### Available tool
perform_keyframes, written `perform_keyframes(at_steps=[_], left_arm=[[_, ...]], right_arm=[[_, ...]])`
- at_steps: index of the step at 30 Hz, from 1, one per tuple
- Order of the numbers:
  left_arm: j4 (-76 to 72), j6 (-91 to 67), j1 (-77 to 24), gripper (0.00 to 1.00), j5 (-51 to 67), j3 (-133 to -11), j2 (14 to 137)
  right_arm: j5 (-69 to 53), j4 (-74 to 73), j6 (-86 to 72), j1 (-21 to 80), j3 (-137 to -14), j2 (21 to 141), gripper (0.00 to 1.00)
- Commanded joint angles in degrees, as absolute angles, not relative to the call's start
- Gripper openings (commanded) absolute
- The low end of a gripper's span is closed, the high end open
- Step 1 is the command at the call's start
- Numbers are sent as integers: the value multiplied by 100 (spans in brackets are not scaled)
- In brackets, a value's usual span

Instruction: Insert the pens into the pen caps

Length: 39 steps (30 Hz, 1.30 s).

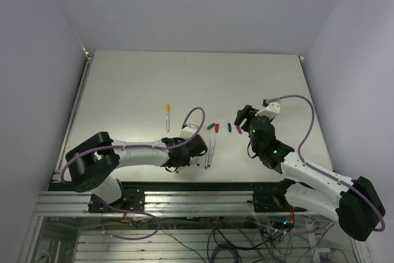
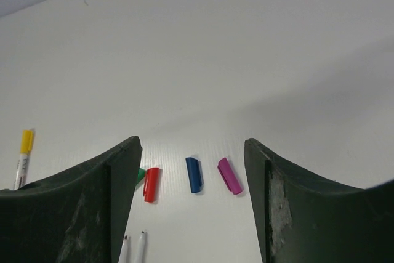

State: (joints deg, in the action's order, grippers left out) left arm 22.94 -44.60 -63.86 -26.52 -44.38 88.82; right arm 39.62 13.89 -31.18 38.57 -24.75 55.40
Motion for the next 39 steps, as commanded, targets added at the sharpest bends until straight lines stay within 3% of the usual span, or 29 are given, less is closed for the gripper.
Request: perform_keyframes(at_steps=[1, 7, 19, 23, 26, 39], left_arm=[[2355, -4377, -6407, 7, -2406, -4229, 8952], [2136, -4169, -6391, 7, -2974, -4479, 8488], [1007, -3565, -6240, 7, -2901, -4384, 7880], [576, -3516, -6184, 7, -2842, -3976, 7485], [412, -3515, -6043, 7, -2701, -3787, 7248], [349, -3405, -5756, 7, -2367, -3689, 7215]], right_arm=[[3981, 919, -3221, 3828, -2846, 5935, 64], [3615, 290, -3207, 3834, -3430, 6955, 57], [2493, 618, -3035, 3832, -3708, 7742, 31], [2095, 843, -3125, 3834, -3688, 7987, 31], [1895, 944, -3147, 3835, -3756, 8225, 36], [1433, 1060, -3157, 3841, -4170, 9023, 37]])
